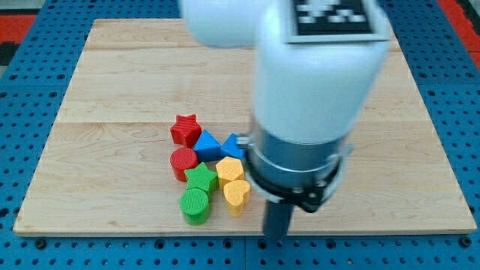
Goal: Push the yellow heart to the bottom right of the yellow hexagon
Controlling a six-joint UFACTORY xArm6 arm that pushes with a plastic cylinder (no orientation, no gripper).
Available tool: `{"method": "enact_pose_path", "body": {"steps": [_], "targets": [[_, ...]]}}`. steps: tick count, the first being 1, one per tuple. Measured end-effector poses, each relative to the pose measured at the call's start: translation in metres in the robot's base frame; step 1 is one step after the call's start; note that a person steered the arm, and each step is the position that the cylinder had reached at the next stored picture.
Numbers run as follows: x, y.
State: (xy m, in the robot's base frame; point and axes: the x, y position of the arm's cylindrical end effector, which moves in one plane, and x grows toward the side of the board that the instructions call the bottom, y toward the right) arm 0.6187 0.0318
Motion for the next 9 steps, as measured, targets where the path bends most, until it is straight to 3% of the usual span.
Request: {"method": "enact_pose_path", "body": {"steps": [2, 3, 4, 5, 6, 9], "targets": [[-0.038, -0.018], [-0.037, -0.023], [-0.005, -0.005], [0.000, -0.050], [-0.023, -0.074], [-0.037, -0.018]]}}
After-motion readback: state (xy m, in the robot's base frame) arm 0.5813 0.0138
